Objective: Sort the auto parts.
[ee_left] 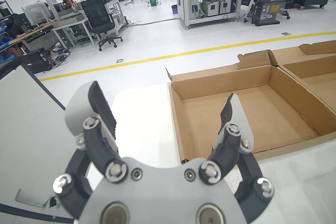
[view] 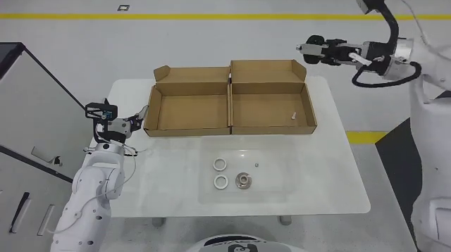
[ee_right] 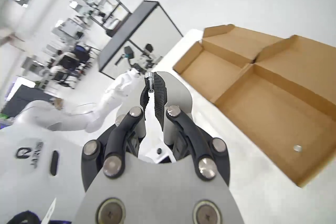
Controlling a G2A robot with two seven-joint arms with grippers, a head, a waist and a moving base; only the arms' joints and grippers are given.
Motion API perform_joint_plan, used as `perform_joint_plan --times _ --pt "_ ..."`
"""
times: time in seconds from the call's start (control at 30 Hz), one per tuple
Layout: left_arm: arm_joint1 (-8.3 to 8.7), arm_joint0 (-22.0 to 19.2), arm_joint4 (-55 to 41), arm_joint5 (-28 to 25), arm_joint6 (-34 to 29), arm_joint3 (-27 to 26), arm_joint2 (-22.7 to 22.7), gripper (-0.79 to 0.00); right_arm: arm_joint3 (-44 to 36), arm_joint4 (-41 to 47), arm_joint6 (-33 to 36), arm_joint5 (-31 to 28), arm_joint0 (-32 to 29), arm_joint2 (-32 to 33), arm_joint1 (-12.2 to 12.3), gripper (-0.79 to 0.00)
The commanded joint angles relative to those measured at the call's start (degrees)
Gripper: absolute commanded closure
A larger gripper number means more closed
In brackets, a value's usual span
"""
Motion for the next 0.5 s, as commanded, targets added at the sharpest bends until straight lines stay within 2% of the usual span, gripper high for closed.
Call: perform_joint_plan --times 0.0,0.07,0.47 --pt "0.00 0.00 0.00 0.00 0.00 0.00 0.00 -0.785 1.26 -4.87 -0.09 -0.61 2.04 -2.83 -0.05 0.000" --pt "0.00 0.00 0.00 0.00 0.00 0.00 0.00 -0.785 2.84 -11.75 -0.83 -1.73 4.63 -6.69 -0.16 0.000" --pt "0.00 0.00 0.00 0.00 0.00 0.00 0.00 -0.785 14.51 -32.65 -6.86 -3.26 12.91 -24.61 -2.52 0.000"
